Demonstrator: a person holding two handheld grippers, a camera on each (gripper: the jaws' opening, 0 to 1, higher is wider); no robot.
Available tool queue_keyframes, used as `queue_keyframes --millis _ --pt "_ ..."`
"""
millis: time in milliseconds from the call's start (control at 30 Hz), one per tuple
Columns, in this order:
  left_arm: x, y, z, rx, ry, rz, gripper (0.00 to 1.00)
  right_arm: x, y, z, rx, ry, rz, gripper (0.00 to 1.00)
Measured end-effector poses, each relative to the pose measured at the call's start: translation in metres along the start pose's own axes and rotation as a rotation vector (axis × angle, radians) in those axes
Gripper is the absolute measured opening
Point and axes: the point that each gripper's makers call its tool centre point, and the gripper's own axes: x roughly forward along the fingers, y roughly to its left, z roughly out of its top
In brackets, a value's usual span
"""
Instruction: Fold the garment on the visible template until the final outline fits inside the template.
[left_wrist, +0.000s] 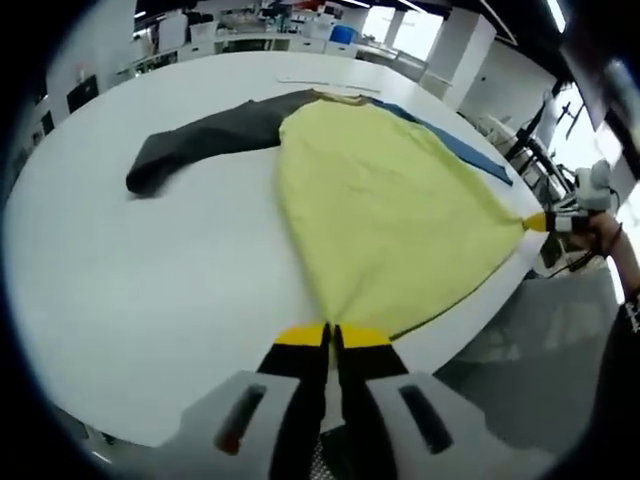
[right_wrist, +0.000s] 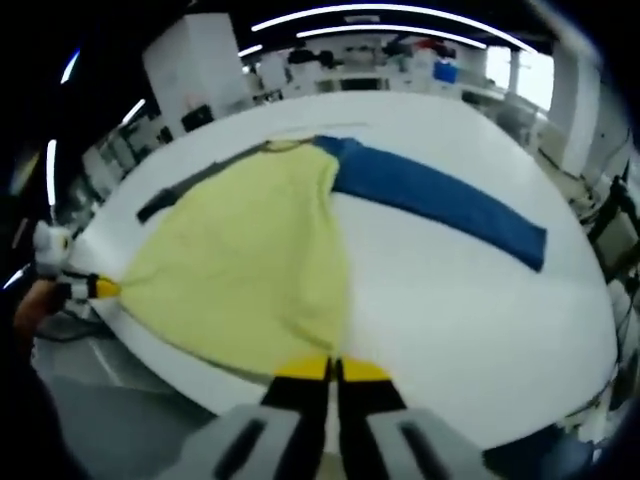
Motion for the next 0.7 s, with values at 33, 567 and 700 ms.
queue_keyframes --millis 33,567,700 --pt "0.0 0.0 -0.002 -0.003 0.009 0.002 0.0 0.001 0.0 -0.003 -0.004 0.007 -0.003 0.0" --pt "0.003 -0.001 -0.009 0.05 0.036 0.013 0.0 0.007 -0.002 -0.014 -0.034 0.019 0.001 0.0" --pt "0.001 -0.003 -0.004 0.085 0.014 0.009 0.01 0.005 -0.002 -0.011 -0.037 -0.002 0.01 0.0"
